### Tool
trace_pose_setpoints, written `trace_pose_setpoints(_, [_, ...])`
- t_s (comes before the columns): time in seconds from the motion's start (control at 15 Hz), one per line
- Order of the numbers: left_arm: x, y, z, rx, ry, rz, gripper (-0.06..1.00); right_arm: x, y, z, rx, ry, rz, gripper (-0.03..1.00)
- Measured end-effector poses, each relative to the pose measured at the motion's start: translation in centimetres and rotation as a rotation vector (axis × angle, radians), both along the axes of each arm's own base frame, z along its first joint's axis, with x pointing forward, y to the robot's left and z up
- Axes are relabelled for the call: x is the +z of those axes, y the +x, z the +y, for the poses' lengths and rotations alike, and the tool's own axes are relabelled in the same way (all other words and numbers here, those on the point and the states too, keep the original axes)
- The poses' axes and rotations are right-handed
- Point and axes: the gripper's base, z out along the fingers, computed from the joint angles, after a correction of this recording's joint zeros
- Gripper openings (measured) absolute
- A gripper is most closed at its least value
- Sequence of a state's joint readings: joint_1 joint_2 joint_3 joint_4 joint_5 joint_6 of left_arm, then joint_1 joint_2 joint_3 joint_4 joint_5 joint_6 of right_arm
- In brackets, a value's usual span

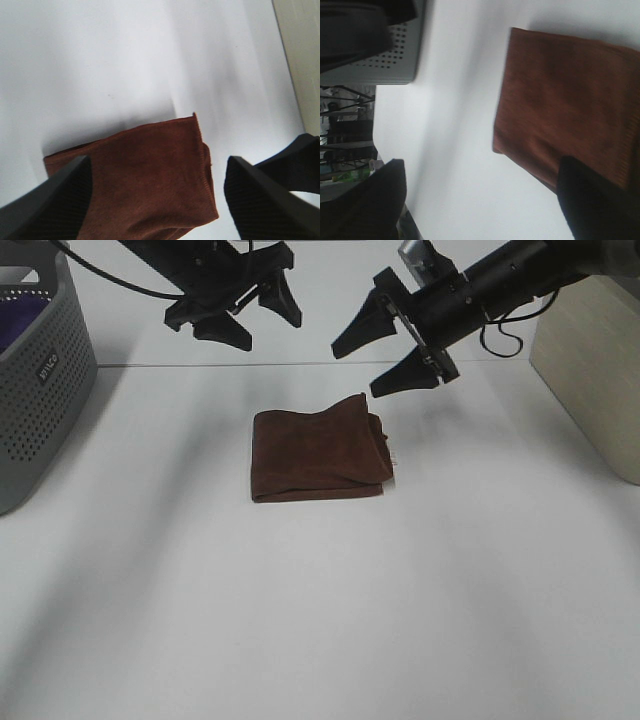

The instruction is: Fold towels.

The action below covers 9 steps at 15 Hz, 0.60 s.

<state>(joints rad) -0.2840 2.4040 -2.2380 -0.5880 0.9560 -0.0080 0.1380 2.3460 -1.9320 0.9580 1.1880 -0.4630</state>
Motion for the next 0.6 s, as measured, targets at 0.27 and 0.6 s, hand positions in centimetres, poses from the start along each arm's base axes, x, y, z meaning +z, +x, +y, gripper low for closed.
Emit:
trace_pose_setpoints(0.27, [-0.4, 0.0, 1.3, -0.011, 0.06, 0.025, 0.7, -3.0, 0.8, 2.6, 0.018, 0.223, -0.047, 0.78])
trace_pose_setpoints(0.6, [-0.4, -0.1, 1.3, -0.017, 0.065, 0.034, 0.7, -9.6, 1.5, 1.6, -0.036, 0.243, 0.039, 0.77])
